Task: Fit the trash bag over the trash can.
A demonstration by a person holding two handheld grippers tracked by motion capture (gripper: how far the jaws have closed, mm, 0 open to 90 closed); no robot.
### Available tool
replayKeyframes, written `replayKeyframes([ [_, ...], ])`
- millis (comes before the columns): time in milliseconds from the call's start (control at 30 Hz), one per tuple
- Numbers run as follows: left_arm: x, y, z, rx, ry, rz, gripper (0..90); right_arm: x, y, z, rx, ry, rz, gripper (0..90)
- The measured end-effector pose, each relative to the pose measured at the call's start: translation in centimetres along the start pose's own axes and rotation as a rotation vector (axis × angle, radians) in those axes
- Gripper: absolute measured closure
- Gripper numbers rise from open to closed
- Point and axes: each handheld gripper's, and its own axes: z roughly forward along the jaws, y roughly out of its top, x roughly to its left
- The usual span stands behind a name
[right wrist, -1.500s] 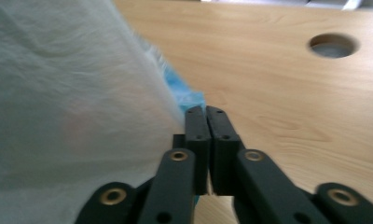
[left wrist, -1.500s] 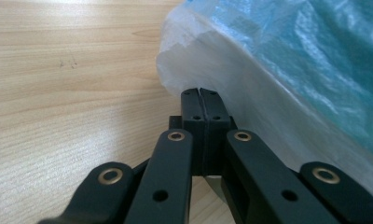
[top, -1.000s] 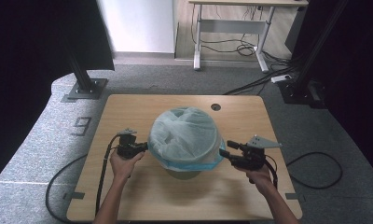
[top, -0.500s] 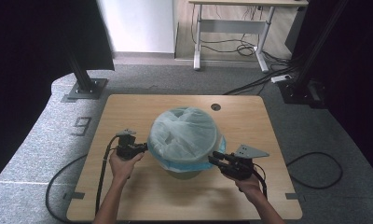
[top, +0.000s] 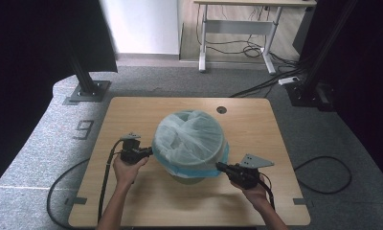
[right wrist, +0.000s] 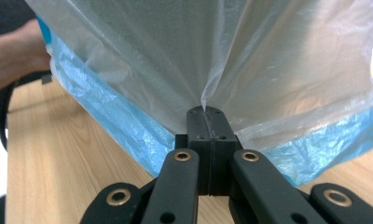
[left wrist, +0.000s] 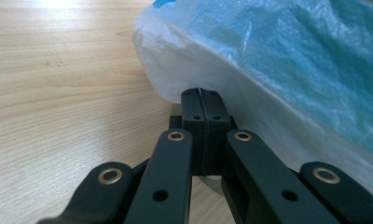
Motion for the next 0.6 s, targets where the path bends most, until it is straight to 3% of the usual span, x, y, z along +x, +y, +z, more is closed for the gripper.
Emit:
replayKeyframes([
  [267, -0.2, -0.2, 0.9, 0.023, -0.002, -0.005, 90.0, -0.9, -1.3, 0.4, 0.022, -0.04, -0.001, 88.9],
  [367, -0.3, -0.4, 1.6, 0.032, -0.008, -0.008, 90.0, -1.1, -1.9, 0.5, 0.054, -0.102, -0.058, 88.9],
  [600, 0.2, -1.4, 3.2, 0.044, -0.026, -0.043, 90.0, -2.3, -3.0, 0.6, 0.084, -0.123, -0.03, 88.9],
])
